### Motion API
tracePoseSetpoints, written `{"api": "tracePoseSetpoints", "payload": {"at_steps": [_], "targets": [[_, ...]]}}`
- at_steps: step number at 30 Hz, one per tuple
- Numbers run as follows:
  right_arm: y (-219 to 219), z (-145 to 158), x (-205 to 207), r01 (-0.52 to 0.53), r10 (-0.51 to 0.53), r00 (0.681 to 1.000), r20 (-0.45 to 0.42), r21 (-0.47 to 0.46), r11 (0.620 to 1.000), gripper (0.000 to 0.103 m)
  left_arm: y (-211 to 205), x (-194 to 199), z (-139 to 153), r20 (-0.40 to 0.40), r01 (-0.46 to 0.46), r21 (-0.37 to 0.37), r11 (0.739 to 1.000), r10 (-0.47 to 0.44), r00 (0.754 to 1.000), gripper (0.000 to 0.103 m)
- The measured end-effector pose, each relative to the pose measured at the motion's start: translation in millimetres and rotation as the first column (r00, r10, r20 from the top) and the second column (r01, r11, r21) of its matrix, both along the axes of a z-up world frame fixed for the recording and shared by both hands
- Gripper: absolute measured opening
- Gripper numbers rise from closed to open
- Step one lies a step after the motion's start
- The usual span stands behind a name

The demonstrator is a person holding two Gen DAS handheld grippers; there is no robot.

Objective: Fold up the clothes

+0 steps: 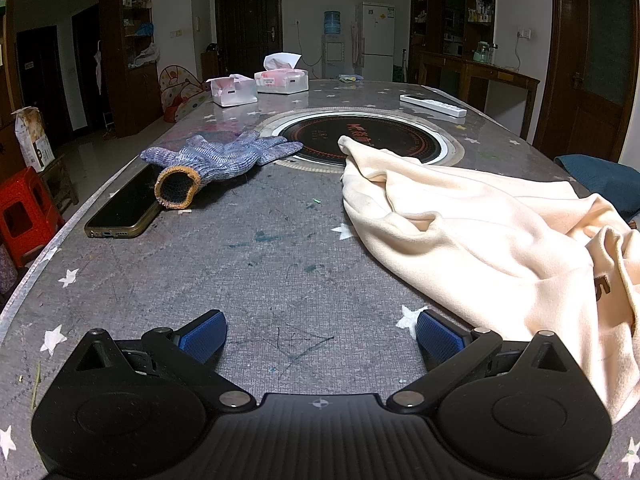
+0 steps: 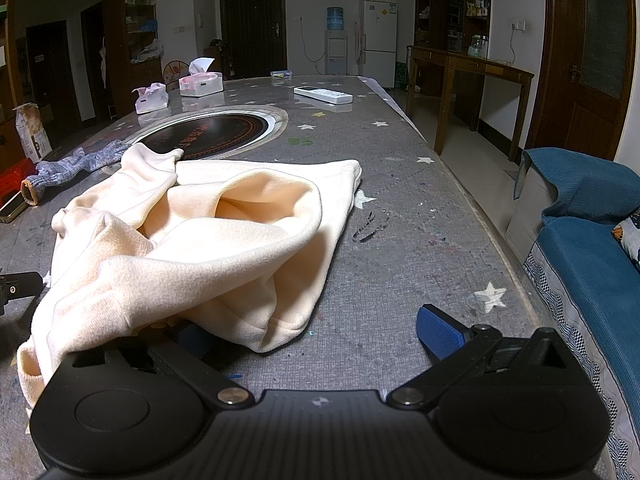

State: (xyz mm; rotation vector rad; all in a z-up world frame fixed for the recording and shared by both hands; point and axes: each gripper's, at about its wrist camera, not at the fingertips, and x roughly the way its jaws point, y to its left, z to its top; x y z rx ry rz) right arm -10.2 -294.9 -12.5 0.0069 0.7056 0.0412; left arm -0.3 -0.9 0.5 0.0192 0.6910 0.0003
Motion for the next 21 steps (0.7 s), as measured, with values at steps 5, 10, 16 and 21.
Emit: {"api": "tracePoseSetpoints", "payload": {"at_steps": [5, 10, 16, 21], "targets": [[-1.2, -0.3, -0.1, 0.0, 0.0, 1.0, 0.0, 0.004, 1.0, 0.103, -1.0, -0.4, 0.7, 0.0, 0.001, 0.001, 1.0, -0.001, 1.0, 0.103], [-1.3, -1.0, 0.7, 0.0, 0.0, 1.0, 0.0, -0.002, 1.0, 0.103, -1.8, -0.8, -0.8, -0.001, 0.001, 0.004, 1.0, -0.001, 1.0, 0.103], [-0.2, -0.4, 0.6, 0.0, 0.0, 1.0, -0.001, -0.002, 1.0, 0.103, -0.6, 0.7, -1.5, 0.0, 0.001, 0.006, 1.0, -0.001, 1.0, 0.103], [-1.4, -0.1, 0.6, 0.0, 0.0, 1.0, -0.001, 0.001, 1.0, 0.103, -1.3, -3.1, 0.7, -0.006, -0.003, 0.005, 1.0, 0.003, 1.0, 0.103]]}}
